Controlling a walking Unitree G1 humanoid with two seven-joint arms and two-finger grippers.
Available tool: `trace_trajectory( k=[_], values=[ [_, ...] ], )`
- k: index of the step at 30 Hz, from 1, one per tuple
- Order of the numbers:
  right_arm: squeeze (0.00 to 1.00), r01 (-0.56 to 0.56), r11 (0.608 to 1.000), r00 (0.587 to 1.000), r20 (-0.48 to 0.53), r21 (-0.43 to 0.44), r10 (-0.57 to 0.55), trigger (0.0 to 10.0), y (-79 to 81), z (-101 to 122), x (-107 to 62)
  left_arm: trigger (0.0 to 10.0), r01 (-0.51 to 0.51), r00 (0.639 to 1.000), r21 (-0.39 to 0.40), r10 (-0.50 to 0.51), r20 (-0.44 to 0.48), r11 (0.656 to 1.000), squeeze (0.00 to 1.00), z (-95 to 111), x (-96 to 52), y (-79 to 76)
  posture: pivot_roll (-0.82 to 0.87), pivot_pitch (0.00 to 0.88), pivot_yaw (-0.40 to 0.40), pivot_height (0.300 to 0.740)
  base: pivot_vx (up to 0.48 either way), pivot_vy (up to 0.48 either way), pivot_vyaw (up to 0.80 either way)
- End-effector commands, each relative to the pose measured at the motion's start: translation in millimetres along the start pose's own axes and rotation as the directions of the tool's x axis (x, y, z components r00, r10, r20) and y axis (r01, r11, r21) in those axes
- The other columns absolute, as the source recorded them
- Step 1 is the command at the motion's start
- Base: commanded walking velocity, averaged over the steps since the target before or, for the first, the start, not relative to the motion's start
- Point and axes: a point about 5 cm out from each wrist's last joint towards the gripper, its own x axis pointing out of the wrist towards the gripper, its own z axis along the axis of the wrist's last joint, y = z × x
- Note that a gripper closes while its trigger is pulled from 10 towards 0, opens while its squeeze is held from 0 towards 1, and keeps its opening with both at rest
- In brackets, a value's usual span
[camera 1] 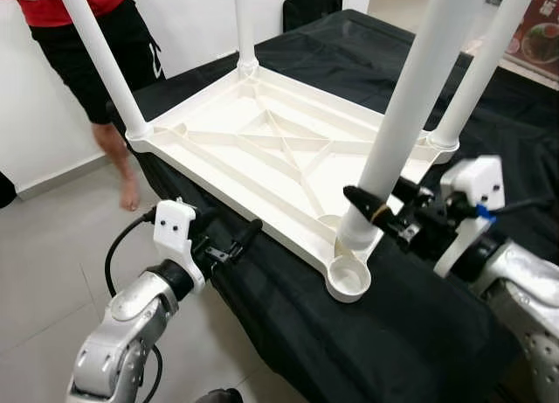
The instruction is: Building children table
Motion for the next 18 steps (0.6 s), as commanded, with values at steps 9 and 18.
trace_trajectory(
  k=[9, 18],
  values=[
    [0.0, -0.023, 0.999, 1.0, -0.007, -0.026, 0.023, 10.0, 12.1, -3, -11.8, 10.0, 0.076, 0.997, 0.077, -0.074, -0.033, 0.994, 0.0, -4, -3.2, -15.1, -0.11, 0.212, 0.035, 0.74, 0.0, 0.0, 0.0],
    [0.0, -0.011, 0.999, 0.993, 0.114, 0.031, 0.007, 10.0, 8.7, 15, 3.7, 10.0, 0.01, 1.0, 0.067, -0.01, -0.002, 0.998, 0.0, 3, 5.3, -7.5, -0.12, 0.197, 0.048, 0.74, 0.0, 0.0, 0.0]
  ],
)
